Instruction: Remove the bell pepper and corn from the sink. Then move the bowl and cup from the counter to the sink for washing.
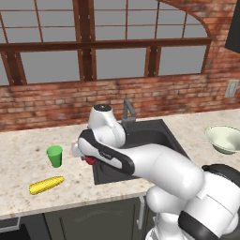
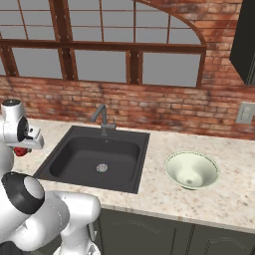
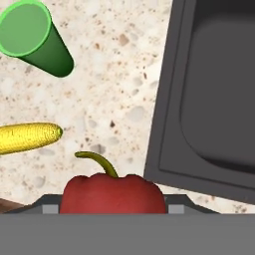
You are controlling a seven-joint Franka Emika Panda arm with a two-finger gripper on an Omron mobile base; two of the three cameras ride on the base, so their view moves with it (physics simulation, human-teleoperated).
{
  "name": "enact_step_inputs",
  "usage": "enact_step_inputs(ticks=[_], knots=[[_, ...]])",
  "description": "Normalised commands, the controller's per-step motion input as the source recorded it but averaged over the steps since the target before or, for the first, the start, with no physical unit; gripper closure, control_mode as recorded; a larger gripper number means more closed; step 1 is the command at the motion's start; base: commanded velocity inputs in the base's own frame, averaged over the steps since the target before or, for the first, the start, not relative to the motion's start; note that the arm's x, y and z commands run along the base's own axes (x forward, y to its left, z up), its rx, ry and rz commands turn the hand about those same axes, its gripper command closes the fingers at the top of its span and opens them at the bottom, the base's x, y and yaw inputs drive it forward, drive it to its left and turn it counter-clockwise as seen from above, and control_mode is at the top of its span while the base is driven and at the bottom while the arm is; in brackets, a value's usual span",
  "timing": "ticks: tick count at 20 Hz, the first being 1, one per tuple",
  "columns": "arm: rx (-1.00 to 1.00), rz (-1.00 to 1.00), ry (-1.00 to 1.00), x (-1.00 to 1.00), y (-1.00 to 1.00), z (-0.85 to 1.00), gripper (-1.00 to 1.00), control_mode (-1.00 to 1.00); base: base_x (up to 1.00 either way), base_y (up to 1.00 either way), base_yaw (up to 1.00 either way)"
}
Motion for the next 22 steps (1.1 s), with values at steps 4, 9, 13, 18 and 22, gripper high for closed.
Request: enact_step_inputs(ticks=[4,9,13,18,22], knots=[[0.0,0.0,0.0,0.1,0.34,-0.07,1.0,-1.0,0.0,0.0,0.0],[0.0,-0.04,0.04,0.0,0.27,-0.06,1.0,-1.0,0.0,0.0,0.0],[0.0,-0.05,0.05,0.0,0.28,-0.19,1.0,-1.0,0.0,0.0,0.0],[0.0,-0.05,0.02,-0.05,0.15,-0.21,1.0,-1.0,0.0,0.0,0.0],[0.0,-0.09,0.02,-0.07,0.15,-0.22,1.0,-1.0,0.0,0.0,0.0]])
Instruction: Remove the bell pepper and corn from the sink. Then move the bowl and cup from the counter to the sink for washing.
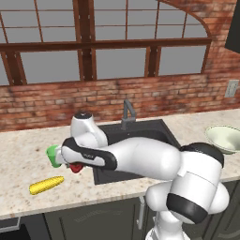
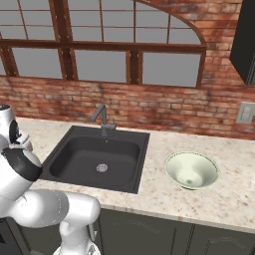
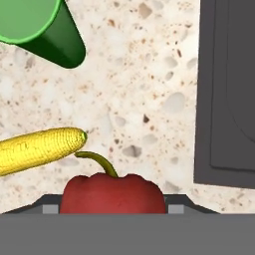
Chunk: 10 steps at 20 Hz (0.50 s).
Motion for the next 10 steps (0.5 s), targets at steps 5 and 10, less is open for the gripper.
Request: enact_step_inputs(ticks=[5,10], knots=[[0.0,-0.12,0.0,-0.13,0.03,-0.17,1.0,-1.0,0.0,0.0,0.0],[0.0,-0.08,0.0,-0.13,0.02,-0.18,1.0,-1.0,0.0,0.0,0.0]])
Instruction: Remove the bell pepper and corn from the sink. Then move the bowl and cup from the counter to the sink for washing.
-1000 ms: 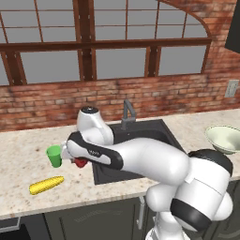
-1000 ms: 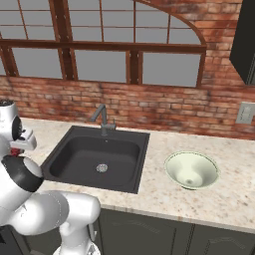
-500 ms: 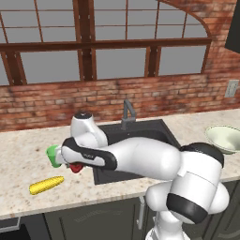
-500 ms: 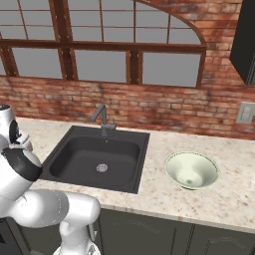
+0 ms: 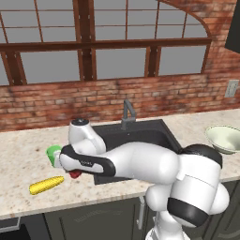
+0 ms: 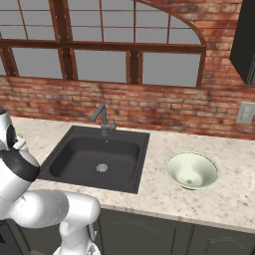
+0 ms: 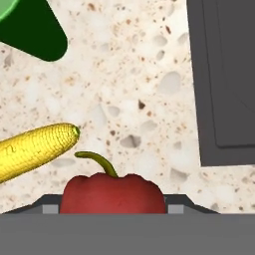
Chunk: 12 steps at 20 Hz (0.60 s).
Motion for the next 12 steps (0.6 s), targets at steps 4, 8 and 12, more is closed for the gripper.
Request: enact_step_inputs(ticks=[4,8,12], knots=[[0.0,-0.05,0.03,-0.06,0.05,-0.22,1.0,-1.0,0.0,0.0,0.0],[0.0,-0.04,0.02,0.0,0.08,-0.23,1.0,-1.0,0.0,0.0,0.0],[0.0,-0.04,0.04,0.0,0.13,-0.25,1.0,-1.0,0.0,0.0,0.0]])
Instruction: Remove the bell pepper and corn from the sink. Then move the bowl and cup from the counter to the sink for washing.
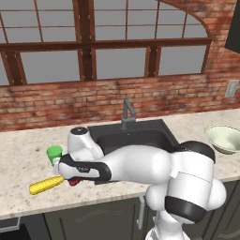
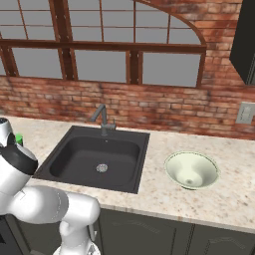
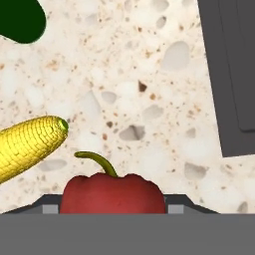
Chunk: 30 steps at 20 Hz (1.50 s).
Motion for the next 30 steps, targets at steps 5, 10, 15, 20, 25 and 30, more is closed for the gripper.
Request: enact_step_inputs(ticks=[5,10,15,20,25,30], knots=[[0.0,-0.03,0.02,0.0,0.15,-0.23,1.0,-1.0,0.0,0.0,0.0],[0.0,-0.03,0.0,0.0,0.13,-0.16,1.0,-1.0,0.0,0.0,0.0],[0.0,-0.04,0.0,0.0,0.1,-0.15,1.0,-1.0,0.0,0.0,0.0],[0.0,-0.05,0.0,0.0,0.11,-0.12,1.0,-1.0,0.0,0.0,0.0],[0.0,-0.03,0.0,0.01,0.05,-0.09,1.0,-1.0,0.0,0.0,0.0],[0.0,-0.03,0.0,0.02,0.06,-0.1,1.0,-1.0,0.0,0.0,0.0]])
